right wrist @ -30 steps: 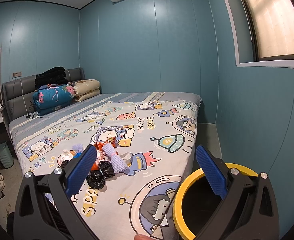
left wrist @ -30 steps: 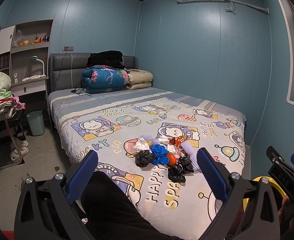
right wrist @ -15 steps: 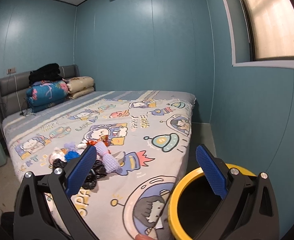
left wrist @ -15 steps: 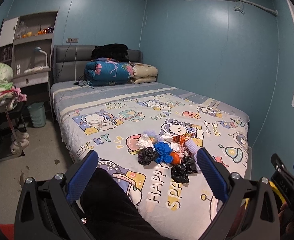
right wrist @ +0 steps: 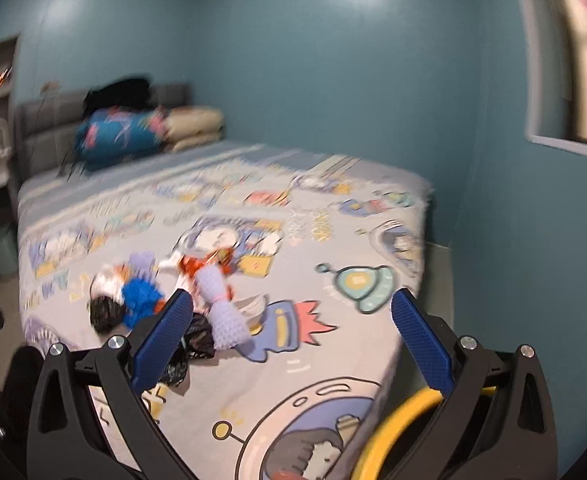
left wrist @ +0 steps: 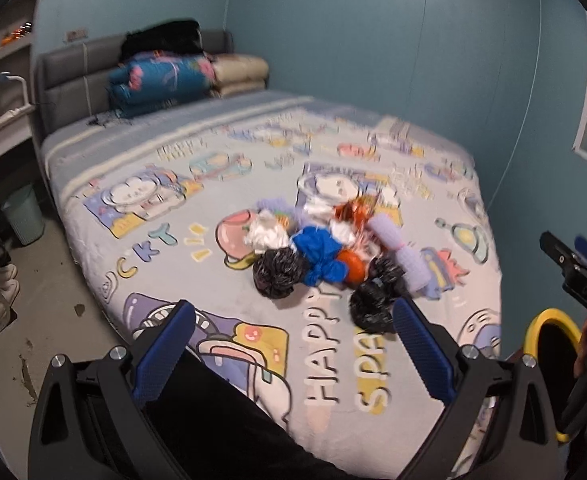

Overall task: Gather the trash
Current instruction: 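Grasp the black plastic bag with the left tool while the right tool grasps the lavender foam net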

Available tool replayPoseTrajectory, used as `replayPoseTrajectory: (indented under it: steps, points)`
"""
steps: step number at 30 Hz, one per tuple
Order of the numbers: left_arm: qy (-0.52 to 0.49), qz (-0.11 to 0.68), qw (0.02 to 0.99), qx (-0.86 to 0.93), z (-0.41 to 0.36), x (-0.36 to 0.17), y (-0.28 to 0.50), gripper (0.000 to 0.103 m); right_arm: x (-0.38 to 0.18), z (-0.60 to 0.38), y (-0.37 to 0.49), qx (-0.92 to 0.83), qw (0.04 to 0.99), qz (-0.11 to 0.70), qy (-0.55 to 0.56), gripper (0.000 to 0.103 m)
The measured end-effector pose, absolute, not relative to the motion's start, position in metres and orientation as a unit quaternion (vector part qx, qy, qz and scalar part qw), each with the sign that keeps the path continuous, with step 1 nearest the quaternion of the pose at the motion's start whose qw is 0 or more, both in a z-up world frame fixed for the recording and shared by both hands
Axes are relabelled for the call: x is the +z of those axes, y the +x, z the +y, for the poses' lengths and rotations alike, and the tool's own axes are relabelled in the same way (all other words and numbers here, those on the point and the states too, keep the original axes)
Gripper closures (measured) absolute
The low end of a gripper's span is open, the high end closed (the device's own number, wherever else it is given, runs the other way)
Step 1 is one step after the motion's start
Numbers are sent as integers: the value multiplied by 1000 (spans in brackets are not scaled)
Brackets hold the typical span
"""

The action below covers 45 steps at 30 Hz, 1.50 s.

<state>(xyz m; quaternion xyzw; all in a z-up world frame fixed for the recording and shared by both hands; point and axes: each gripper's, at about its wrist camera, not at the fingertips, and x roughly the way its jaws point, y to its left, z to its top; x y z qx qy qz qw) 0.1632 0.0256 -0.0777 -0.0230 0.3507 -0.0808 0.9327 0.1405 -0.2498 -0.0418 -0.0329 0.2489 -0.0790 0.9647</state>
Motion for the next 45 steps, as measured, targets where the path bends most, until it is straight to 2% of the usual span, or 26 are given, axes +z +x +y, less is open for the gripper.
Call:
replayPoseTrajectory:
  steps: [5,9,14,17,20,25,31,33,37,39,41,43,45]
  points:
    - [42,392,917,-59,22,-109,211,8,-66,-235,210,20,939,331,-95,8]
    - [44,438,896,-53,26,-130,244,8,-98,-228,271,52,902,408,-134,8]
    - [23,478,876,-66,35,-152,276,8,-130,-232,327,84,865,484,-101,8]
    - [8,492,867,-78,38,-162,292,8,-139,-228,352,81,855,501,-109,11]
    - [-3,498,863,-84,40,-168,305,8,-145,-229,372,80,845,519,-98,18]
    - [-10,493,865,-95,38,-174,317,8,-158,-226,391,84,835,534,-102,20]
    - [-9,490,863,-123,25,-177,329,16,-170,-225,406,83,828,547,-95,27]
    - [-5,494,860,-126,20,-182,335,26,-173,-226,409,82,825,551,-93,29]
    - [-11,502,853,-143,16,-189,342,39,-179,-227,414,81,823,556,-89,33]
    - [-7,506,850,-149,11,-194,344,49,-180,-225,415,81,823,555,-90,35]
    - [-10,513,845,-152,8,-200,346,56,-183,-224,415,79,821,558,-89,41]
    - [-10,512,846,-149,7,-203,346,59,-187,-222,415,72,818,563,-93,46]
    - [-8,509,848,-148,7,-204,344,65,-190,-223,415,58,818,565,-90,56]
